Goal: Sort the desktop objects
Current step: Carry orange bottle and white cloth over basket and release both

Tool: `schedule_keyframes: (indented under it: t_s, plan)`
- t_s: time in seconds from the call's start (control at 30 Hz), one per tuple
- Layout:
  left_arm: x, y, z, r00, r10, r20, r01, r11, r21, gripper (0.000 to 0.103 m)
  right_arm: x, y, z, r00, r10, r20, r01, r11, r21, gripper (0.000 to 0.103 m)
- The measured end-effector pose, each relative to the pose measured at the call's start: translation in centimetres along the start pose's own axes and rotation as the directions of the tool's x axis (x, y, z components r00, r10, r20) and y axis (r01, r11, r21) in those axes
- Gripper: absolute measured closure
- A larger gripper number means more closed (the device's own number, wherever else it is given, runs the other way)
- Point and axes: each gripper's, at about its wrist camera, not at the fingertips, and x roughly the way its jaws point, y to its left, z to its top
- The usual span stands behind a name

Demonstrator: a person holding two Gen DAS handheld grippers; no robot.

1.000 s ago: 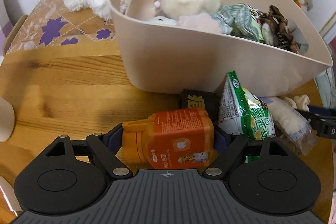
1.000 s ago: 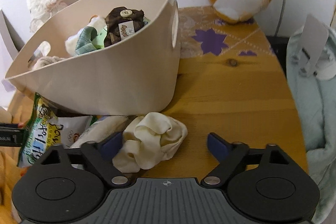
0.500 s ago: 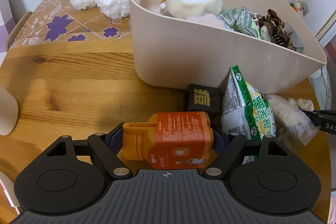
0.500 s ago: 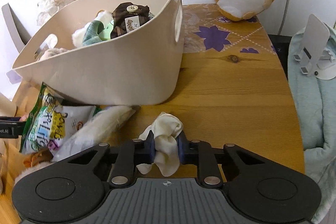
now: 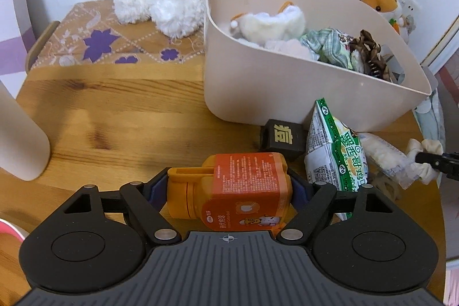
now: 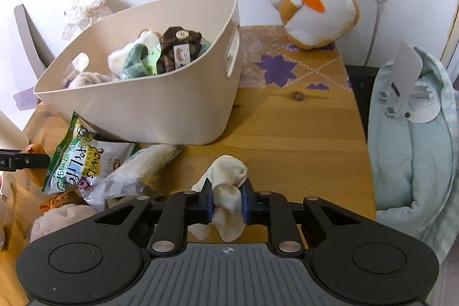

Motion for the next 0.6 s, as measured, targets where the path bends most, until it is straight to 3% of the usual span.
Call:
schedule_keyframes:
  t_s: [0.37, 0.6]
  plan:
    - [-3.7, -0.1, 2.3, 0.995, -0.005, 0.102, -0.002, 0.998, 0.065, 0.022, -3.5, 0.5, 2.5, 0.993, 0.023, 0.119, -0.019, 0.999, -0.041, 0.086]
    - [-6.4, -1.6, 5.4, 0.974, -0.013, 0.225, -0.013, 0.993, 0.116, 0.022, -5.4, 1.6, 5.9, 0.974, 0.049, 0.221, -0.033, 0.997, -0.076, 0.086]
